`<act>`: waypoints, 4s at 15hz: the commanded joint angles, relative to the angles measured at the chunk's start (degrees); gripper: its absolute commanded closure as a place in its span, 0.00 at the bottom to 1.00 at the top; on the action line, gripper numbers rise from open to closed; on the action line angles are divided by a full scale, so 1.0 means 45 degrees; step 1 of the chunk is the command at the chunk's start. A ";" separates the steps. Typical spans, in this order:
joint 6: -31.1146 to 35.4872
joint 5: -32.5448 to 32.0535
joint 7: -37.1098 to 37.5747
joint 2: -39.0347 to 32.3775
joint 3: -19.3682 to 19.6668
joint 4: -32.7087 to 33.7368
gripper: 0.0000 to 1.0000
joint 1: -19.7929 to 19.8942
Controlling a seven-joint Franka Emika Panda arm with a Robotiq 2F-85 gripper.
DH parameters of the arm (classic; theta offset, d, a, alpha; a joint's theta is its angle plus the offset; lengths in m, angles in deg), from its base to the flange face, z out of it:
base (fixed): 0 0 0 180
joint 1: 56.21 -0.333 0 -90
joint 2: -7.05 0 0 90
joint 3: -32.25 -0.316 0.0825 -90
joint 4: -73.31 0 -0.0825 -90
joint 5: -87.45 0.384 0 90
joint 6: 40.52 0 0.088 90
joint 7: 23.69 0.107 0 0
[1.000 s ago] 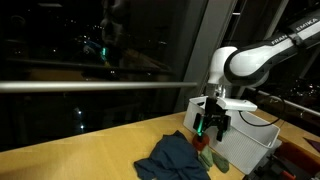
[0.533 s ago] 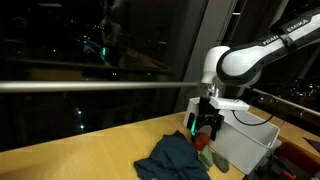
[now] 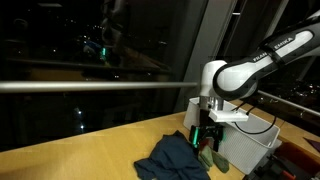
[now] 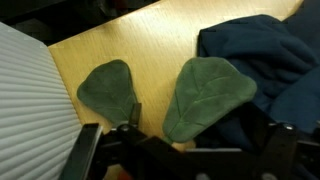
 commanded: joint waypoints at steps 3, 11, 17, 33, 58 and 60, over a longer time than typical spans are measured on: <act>-0.0057 0.0266 -0.0092 -0.0587 0.0074 0.0192 0.33 -0.0034; -0.0181 0.0189 -0.0066 0.0091 0.0136 -0.0165 0.94 0.0009; -0.0749 -0.0144 0.0052 0.2621 0.0379 -0.0698 0.98 0.0105; -0.1943 0.0029 -0.0990 0.8536 0.1551 -0.2149 0.43 0.3435; -0.3170 -0.4453 0.4215 -0.0398 -0.0544 0.4146 0.00 -0.2259; -0.2977 -0.4274 0.3996 -0.1093 -0.0354 0.4491 0.00 -0.2230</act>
